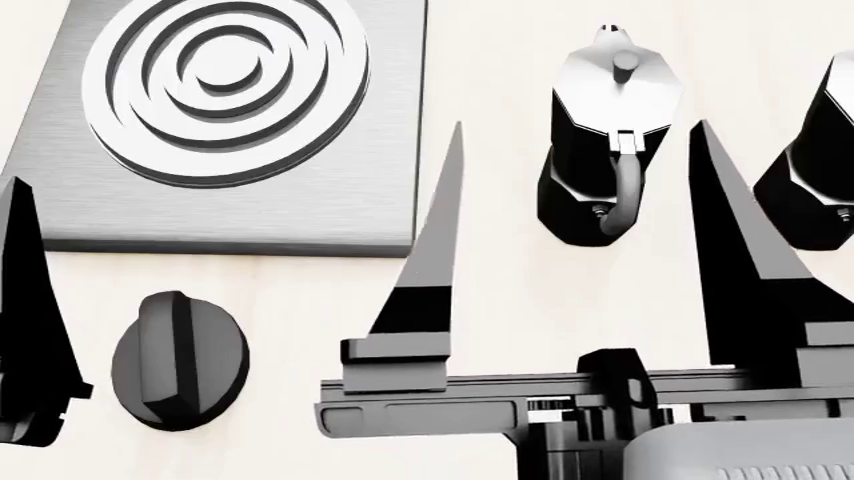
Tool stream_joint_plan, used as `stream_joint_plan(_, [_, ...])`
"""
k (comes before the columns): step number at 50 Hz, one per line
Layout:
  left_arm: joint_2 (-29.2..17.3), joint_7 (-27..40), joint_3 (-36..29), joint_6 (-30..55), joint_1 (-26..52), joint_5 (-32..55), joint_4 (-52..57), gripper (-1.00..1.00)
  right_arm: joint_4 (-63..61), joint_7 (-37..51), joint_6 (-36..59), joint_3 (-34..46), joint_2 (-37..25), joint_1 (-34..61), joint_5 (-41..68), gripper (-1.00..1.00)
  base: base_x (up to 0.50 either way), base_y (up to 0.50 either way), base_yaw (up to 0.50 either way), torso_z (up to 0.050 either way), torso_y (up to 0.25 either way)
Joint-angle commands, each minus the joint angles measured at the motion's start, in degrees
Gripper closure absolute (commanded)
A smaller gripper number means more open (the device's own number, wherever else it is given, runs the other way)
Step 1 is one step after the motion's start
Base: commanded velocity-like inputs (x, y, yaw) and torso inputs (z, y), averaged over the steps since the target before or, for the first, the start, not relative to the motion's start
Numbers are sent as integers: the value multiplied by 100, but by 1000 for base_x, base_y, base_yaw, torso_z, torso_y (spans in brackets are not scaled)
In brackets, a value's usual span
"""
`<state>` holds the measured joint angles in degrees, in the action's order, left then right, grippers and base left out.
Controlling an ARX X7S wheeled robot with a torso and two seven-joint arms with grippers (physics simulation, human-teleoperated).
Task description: Turn off the stove.
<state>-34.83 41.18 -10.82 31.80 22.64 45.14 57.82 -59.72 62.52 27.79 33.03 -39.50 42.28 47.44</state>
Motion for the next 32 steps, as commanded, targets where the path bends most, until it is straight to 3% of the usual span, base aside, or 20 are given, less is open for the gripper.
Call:
stream_joint_plan(1, [-112, 200, 24, 73, 229, 266, 100, -100, -10, 392, -264, 420, -265, 477, 239, -100, 0, 0, 0, 0, 0])
stream_joint_plan(14, [-397, 574, -78, -113, 523, 640, 181, -100, -9, 894, -777, 1187, -641, 1233, 437, -100, 0, 0, 0, 0, 0])
stream_joint_plan(32, [-1166, 1233, -772, -849, 1051, 976, 192, -100, -12, 1469, -1403, 2233, -1078, 2355, 676, -100, 0, 0, 0, 0, 0])
